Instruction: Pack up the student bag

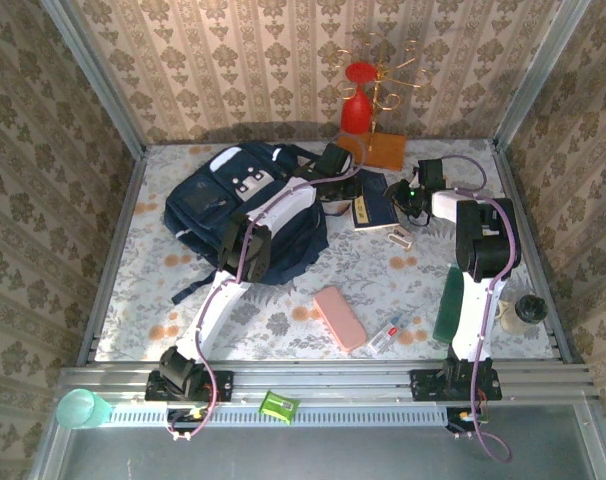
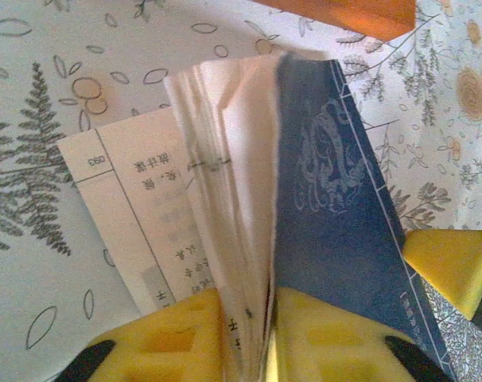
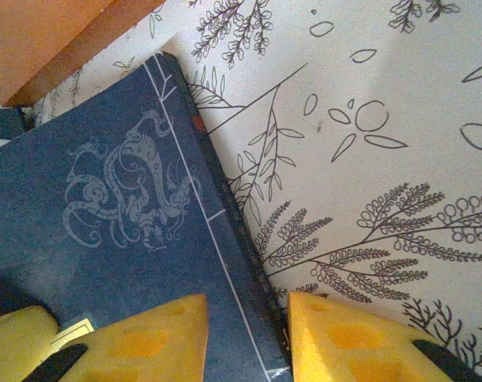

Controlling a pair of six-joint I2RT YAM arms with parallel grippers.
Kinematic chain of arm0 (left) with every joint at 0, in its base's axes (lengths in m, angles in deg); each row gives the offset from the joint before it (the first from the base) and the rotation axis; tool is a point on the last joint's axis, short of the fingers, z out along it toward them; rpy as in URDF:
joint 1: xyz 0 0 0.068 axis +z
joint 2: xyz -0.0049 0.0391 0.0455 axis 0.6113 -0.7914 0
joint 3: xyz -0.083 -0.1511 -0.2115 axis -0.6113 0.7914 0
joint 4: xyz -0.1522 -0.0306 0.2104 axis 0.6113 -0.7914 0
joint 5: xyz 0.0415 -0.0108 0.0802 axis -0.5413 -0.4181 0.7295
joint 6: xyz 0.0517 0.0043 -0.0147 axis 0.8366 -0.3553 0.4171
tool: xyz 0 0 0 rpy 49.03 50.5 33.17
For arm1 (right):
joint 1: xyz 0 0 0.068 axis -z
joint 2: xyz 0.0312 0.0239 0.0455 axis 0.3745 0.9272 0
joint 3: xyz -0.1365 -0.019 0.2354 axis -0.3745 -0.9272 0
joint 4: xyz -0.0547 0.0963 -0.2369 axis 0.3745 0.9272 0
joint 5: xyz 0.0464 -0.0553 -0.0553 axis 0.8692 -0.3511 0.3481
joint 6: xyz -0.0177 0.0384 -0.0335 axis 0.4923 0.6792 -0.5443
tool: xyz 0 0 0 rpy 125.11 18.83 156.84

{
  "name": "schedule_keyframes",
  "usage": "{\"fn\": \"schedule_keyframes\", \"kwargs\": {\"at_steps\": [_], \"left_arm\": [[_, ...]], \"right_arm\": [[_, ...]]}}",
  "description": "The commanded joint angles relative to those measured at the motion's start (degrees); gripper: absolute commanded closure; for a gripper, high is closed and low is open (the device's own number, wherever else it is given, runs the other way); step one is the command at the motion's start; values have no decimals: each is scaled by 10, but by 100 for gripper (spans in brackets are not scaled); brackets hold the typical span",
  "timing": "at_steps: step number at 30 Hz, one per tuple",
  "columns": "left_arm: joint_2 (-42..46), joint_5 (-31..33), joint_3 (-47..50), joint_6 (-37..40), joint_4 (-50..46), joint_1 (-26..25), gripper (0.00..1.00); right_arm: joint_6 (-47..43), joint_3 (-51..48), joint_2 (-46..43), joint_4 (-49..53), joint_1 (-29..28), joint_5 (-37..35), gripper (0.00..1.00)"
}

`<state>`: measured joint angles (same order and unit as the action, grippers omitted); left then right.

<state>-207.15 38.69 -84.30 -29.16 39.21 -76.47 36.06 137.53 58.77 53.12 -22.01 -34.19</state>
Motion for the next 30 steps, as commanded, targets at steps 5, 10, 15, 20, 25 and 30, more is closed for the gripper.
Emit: {"fn": "schedule_keyframes", "kwargs": {"at_steps": [5,10,15,20,25,30], "left_arm": [[9,-55,-19,16,51,-3,100],[33,-97,-9,16,94,-2,100],[105,-140,70,-3,186,-3,100],[187,-158,158,-5,226,-5,100],[277,-178,252,-6,272,-5,100],[359,-190,337,-19,308,-5,100]], "right_arm": [[-2,-21,-37,34,8,41,42],[-10,-48,-96,39,42,40,31],[-34,-106,-189,42,73,22,23],[-45,-184,-291,0,98,36,12],[-52,-239,-356,-42,97,94,3],[-24,-303,-412,-148,96,179,0]]}}
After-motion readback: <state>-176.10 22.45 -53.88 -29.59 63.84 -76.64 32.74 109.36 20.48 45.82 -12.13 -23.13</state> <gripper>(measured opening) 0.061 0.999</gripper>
